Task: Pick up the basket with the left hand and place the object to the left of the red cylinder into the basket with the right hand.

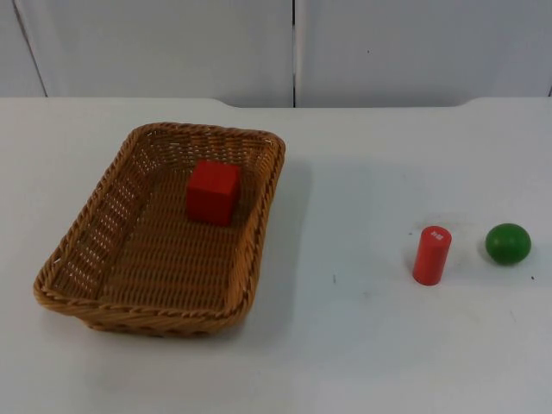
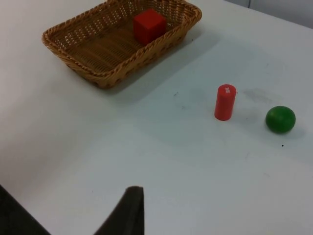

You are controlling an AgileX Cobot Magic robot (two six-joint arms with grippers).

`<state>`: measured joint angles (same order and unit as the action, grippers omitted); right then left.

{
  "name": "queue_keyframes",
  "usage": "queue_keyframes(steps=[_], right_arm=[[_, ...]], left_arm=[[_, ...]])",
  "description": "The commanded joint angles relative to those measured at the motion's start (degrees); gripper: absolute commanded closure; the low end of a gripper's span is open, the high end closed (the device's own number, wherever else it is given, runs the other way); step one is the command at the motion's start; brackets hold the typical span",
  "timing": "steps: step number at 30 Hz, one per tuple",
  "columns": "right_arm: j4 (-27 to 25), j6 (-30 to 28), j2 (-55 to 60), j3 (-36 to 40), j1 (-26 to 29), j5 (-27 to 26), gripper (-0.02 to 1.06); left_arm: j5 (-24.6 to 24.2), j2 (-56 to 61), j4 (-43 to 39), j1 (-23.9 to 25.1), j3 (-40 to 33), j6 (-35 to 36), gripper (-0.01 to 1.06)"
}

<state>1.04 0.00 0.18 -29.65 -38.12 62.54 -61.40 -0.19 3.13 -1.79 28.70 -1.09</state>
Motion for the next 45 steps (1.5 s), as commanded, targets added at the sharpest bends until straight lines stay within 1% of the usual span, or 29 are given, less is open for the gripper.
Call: queue_keyframes(steps=[1, 21, 25, 28, 40, 43, 45], right_arm=[[-0.06, -0.43, -0.18, 0.23, 0.23, -0.67, -0.01], [-0.06, -0.43, -0.18, 0.23, 0.23, -0.78, -0.01], [-0.06, -0.43, -0.18, 0.23, 0.23, -0.78, -0.01], [-0.06, -0.43, -0.18, 0.23, 0.23, -0.78, -0.01], [-0.06, -0.43, -0.18, 0.23, 0.38, -0.76, -0.01], [-0.06, -0.43, -0.18, 0.23, 2.4, -0.76, -0.01], [-0.06, -0.43, -0.18, 0.23, 4.83, -0.76, -0.01]], left_arm=[[-0.11, 0.19, 0.65, -0.2, -0.31, 0.49, 0.0], [-0.11, 0.19, 0.65, -0.2, -0.31, 0.49, 0.0], [-0.11, 0.19, 0.64, 0.9, -0.31, 0.49, 0.0], [-0.11, 0.19, 0.54, 3.29, -0.31, 0.49, 0.0], [-0.11, 0.19, 0.54, 3.61, -0.31, 0.49, 0.0], [-0.11, 0.19, 0.54, 3.61, -0.31, 0.49, 0.0], [-0.11, 0.19, 0.54, 3.61, -0.31, 0.49, 0.0]])
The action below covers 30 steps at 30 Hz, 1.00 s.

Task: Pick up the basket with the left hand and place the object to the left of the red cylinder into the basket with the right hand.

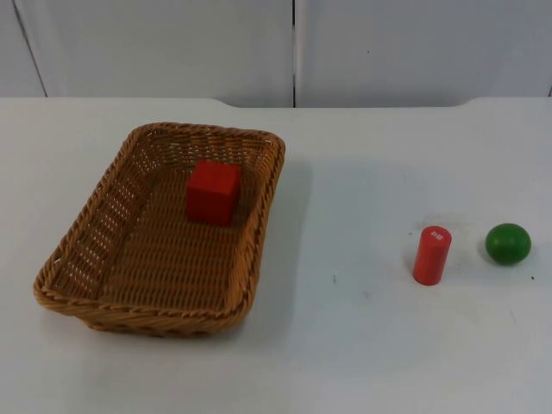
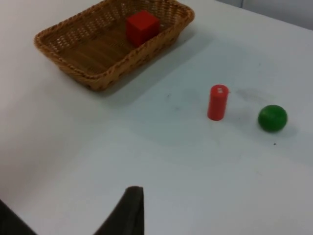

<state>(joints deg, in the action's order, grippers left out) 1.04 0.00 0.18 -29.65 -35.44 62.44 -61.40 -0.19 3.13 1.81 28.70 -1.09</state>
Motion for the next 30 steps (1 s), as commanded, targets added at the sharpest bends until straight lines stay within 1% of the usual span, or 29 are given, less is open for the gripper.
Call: queue_keyframes(steps=[1, 6, 7, 8, 12, 13, 14, 17, 18, 23, 30], right_arm=[[-0.06, -0.43, -0.18, 0.23, 2.14, -0.66, -0.01], [-0.06, -0.43, -0.18, 0.23, 9.59, -0.66, -0.01], [-0.06, -0.43, -0.18, 0.23, 9.59, -0.66, -0.01], [-0.06, -0.43, -0.18, 0.23, 12.03, -0.66, -0.01], [-0.06, -0.43, -0.18, 0.23, 17.53, -0.66, -0.01], [-0.06, -0.43, -0.18, 0.23, 17.53, -0.66, -0.01], [-0.06, -0.43, -0.18, 0.23, 19.54, -0.66, -0.01], [-0.06, -0.43, -0.18, 0.23, 23.14, -0.66, -0.01], [-0.06, -0.43, -0.18, 0.23, 23.14, -0.66, -0.01], [-0.2, -0.43, -0.18, 0.23, 27.62, -0.66, -0.01], [-0.1, -0.43, -0.18, 0.13, 29.08, -0.66, -0.01]], left_arm=[[-0.11, 0.19, 0.54, 0.0, -0.31, 0.49, 0.0], [-0.11, 0.19, 0.54, 0.0, -0.31, 0.49, 0.0], [-0.11, 0.19, 0.54, 0.0, -0.31, 0.49, 0.0], [-0.11, 0.19, 0.54, 0.0, -0.31, 0.49, 0.0], [-0.11, 0.19, 0.54, 0.0, -0.31, 0.49, 0.0], [-0.11, 0.19, 0.54, 0.0, -0.31, 0.49, 0.0], [-0.11, 0.19, 0.54, 0.0, -0.31, 0.49, 0.0], [-0.11, 0.19, 0.54, 0.0, -0.31, 0.49, 0.0], [-0.11, 0.19, 0.54, 0.0, -0.31, 0.49, 0.0], [-0.11, 0.19, 0.54, 0.0, -0.31, 0.49, 0.0], [-0.11, 0.19, 0.54, 0.0, -0.31, 0.49, 0.0]])
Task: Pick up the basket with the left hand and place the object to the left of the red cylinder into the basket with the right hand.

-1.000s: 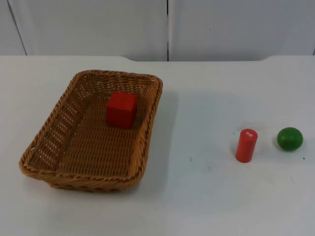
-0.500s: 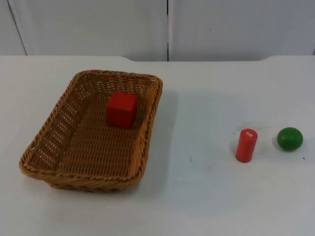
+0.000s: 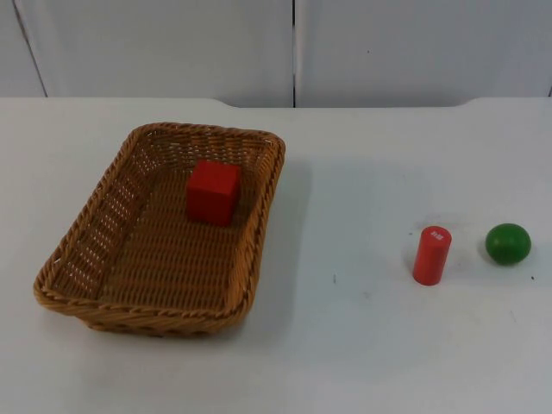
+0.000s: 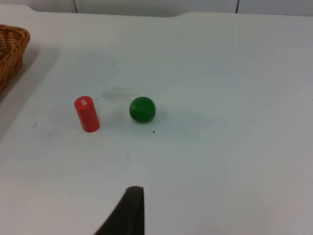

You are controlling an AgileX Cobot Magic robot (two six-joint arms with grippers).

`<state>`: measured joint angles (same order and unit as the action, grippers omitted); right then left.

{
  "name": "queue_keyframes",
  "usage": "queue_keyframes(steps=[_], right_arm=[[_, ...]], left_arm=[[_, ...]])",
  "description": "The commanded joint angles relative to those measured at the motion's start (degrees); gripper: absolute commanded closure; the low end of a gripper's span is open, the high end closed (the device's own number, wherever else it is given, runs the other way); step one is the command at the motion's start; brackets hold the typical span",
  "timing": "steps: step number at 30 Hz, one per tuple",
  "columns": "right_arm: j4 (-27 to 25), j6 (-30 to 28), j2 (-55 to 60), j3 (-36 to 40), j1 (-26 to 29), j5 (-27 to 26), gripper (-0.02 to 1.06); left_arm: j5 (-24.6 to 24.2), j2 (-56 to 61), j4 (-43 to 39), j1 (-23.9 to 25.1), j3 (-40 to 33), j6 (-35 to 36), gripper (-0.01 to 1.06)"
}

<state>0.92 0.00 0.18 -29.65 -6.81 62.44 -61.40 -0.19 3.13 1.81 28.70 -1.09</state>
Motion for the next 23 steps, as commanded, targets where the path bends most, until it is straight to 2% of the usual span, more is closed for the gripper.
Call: queue_keyframes(steps=[1, 23], right_arm=[[-0.09, -0.43, -0.18, 0.13, 0.44, -0.66, -0.01], [-0.09, -0.43, -0.18, 0.13, 1.21, -0.66, -0.01]], left_arm=[[-0.11, 0.19, 0.54, 0.0, -0.31, 0.49, 0.0], [-0.11, 0.19, 0.54, 0.0, -0.31, 0.49, 0.0]])
